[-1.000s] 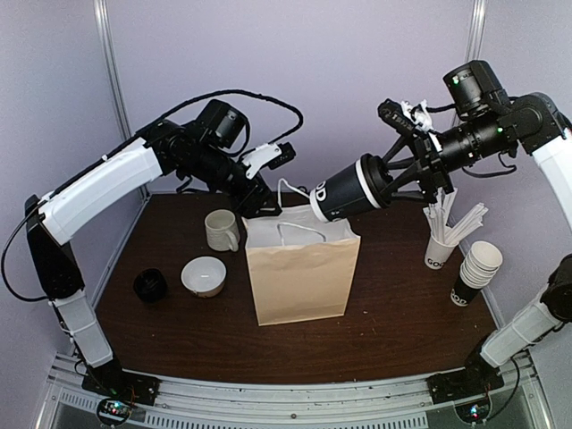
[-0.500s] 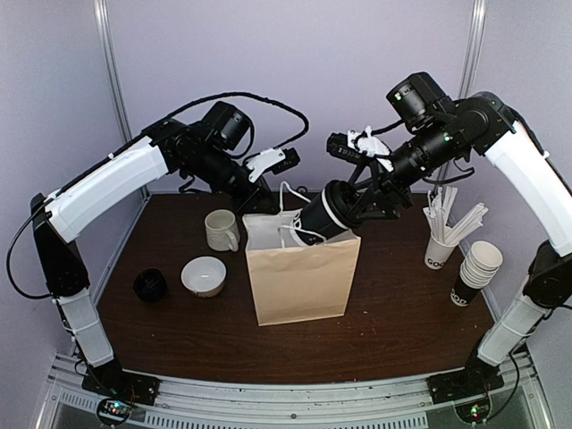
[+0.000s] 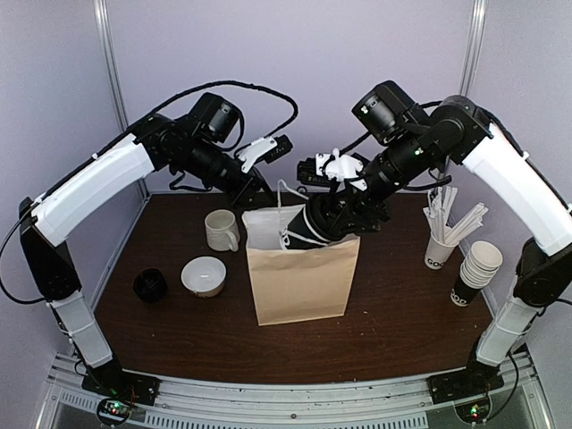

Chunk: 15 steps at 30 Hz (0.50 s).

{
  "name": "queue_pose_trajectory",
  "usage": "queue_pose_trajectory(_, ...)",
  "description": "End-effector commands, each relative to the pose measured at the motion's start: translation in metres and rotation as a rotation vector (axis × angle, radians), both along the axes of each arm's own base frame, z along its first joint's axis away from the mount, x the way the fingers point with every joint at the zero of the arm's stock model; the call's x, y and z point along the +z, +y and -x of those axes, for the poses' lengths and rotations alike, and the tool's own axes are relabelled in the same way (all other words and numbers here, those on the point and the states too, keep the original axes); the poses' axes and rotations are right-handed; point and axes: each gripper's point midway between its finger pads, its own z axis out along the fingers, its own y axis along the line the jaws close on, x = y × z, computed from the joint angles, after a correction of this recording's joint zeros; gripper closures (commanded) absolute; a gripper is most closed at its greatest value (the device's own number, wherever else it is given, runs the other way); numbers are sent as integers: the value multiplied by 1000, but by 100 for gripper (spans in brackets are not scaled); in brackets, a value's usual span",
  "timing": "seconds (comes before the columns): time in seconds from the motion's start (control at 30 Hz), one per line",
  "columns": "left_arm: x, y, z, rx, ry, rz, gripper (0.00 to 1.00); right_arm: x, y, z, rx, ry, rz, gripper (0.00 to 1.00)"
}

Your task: Pack the takeout coffee

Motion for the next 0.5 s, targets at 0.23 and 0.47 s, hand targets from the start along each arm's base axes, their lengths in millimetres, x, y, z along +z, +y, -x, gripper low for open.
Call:
queue_pose_trajectory(0.23,26,-13,35,-3,-33,60,100,-26,0,0,13,-143,160,32)
queue_pose_trajectory(0.47,42,-2,36,-1,-107,63,75,-26,-4,6,13,-147,159,32)
